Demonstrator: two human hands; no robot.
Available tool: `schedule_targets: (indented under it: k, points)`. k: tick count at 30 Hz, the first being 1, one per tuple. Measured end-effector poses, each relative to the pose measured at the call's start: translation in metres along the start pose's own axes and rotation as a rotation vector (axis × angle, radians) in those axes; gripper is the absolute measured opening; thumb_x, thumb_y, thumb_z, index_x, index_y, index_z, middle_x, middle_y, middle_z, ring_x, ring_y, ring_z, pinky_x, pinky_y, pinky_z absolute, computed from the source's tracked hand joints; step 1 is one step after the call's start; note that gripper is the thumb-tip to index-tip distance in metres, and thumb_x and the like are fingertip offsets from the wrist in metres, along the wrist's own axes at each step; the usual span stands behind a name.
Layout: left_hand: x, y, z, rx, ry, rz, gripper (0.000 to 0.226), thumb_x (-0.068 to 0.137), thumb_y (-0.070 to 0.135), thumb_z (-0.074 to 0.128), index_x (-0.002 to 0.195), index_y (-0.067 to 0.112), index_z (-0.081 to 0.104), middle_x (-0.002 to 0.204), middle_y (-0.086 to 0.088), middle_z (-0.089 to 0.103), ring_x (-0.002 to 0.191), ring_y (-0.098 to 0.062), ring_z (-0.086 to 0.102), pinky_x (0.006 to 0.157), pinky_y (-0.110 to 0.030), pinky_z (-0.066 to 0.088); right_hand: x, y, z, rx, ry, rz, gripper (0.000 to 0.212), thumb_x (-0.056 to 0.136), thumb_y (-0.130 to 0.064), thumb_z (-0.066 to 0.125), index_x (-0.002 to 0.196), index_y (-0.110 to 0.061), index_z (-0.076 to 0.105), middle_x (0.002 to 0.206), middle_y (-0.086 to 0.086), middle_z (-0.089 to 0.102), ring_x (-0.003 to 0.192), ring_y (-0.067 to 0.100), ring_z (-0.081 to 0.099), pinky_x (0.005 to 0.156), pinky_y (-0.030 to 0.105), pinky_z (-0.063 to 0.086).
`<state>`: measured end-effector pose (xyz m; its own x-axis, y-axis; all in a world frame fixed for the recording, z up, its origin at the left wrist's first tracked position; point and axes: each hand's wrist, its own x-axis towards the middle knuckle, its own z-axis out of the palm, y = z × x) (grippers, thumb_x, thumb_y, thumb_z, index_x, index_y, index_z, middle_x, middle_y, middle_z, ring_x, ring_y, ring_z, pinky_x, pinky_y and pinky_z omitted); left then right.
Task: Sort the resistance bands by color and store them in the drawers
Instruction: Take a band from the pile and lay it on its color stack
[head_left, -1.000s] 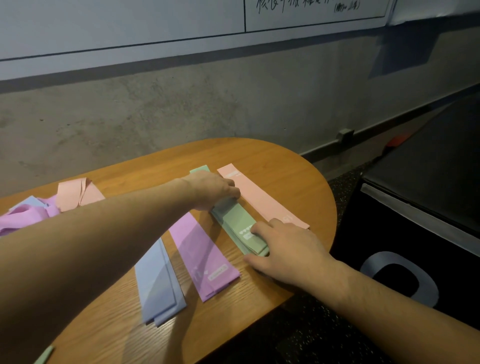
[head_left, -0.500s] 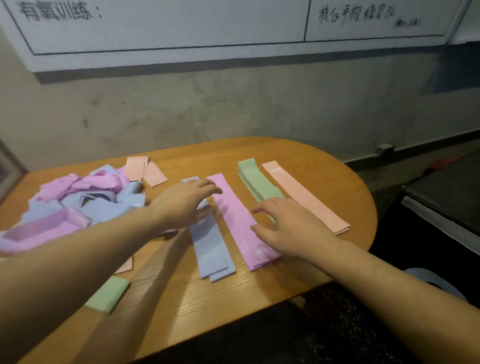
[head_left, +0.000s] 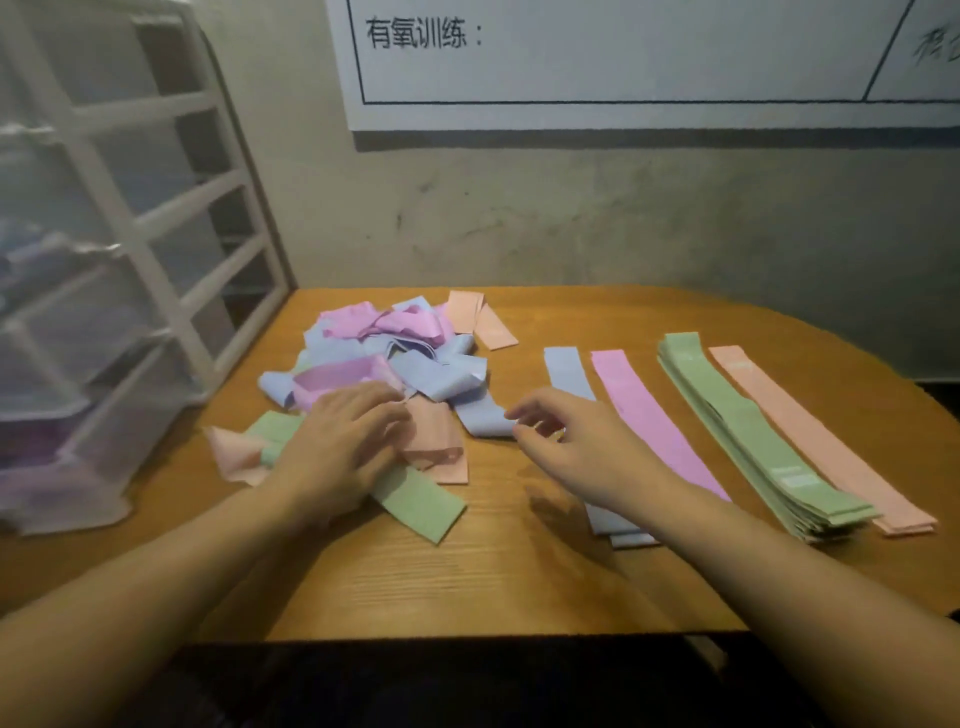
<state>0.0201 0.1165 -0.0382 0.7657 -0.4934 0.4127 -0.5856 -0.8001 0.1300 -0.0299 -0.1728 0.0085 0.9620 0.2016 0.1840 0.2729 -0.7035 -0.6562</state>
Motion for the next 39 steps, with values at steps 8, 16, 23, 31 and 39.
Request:
schedule_targets:
  k: [8,16,23,31,39]
  points:
    - [-0.057,-0.032,0.001,-0.193,0.265,-0.291,0.035,0.093,0.042,0.050,0.117,0.020,0.063,0.130,0.004,0.054,0.122,-0.018,0.051,0.103,-0.044,0.043,0.026,-0.035,0.065,0.068,-0.167,-0.075,0.018,0.094,-0.034,0.064,0.110,-0.042,0.060,0.098,-0.018,0.066,0.091,-0.005,0.059,0.071,0.014,0.048]
    - [-0.059,-0.031,0.006,-0.146,0.202,-0.124,0.021,0.086,0.044,0.064,0.090,0.024,0.065,0.104,0.010,0.060,0.100,-0.015,0.057,0.086,-0.040,0.044,0.041,-0.040,0.121,-0.138,-0.121,-0.209,0.038,0.080,-0.045,0.078,0.106,-0.019,0.070,0.108,-0.010,0.060,0.104,0.005,0.050,0.085,0.020,0.041]
    - [-0.062,-0.032,0.009,-0.054,0.124,-0.047,0.020,0.085,0.042,0.067,0.098,0.027,0.067,0.114,0.011,0.062,0.108,-0.013,0.057,0.089,-0.042,0.042,0.044,-0.015,0.145,-0.100,0.058,-0.309,0.035,0.083,-0.051,0.065,0.098,-0.021,0.075,0.099,-0.011,0.065,0.104,0.010,0.054,0.095,0.038,0.046]
    - [-0.062,-0.028,0.005,-0.070,0.090,-0.071,0.023,0.092,0.049,0.057,0.105,0.032,0.064,0.108,0.015,0.065,0.103,-0.008,0.057,0.089,-0.036,0.039,0.038,-0.014,0.142,0.054,0.037,-0.264,0.042,0.095,-0.056,0.048,0.100,-0.028,0.080,0.099,-0.014,0.069,0.098,0.005,0.060,0.090,0.034,0.048]
    - [-0.061,-0.019,0.000,-0.202,0.060,-0.092,0.025,0.096,0.054,0.049,0.103,0.040,0.069,0.106,0.024,0.062,0.103,0.001,0.051,0.091,-0.039,0.034,0.029,-0.022,0.136,-0.005,0.019,-0.282,0.036,0.104,-0.042,0.044,0.100,-0.021,0.073,0.094,-0.010,0.066,0.087,0.003,0.053,0.081,0.031,0.047]
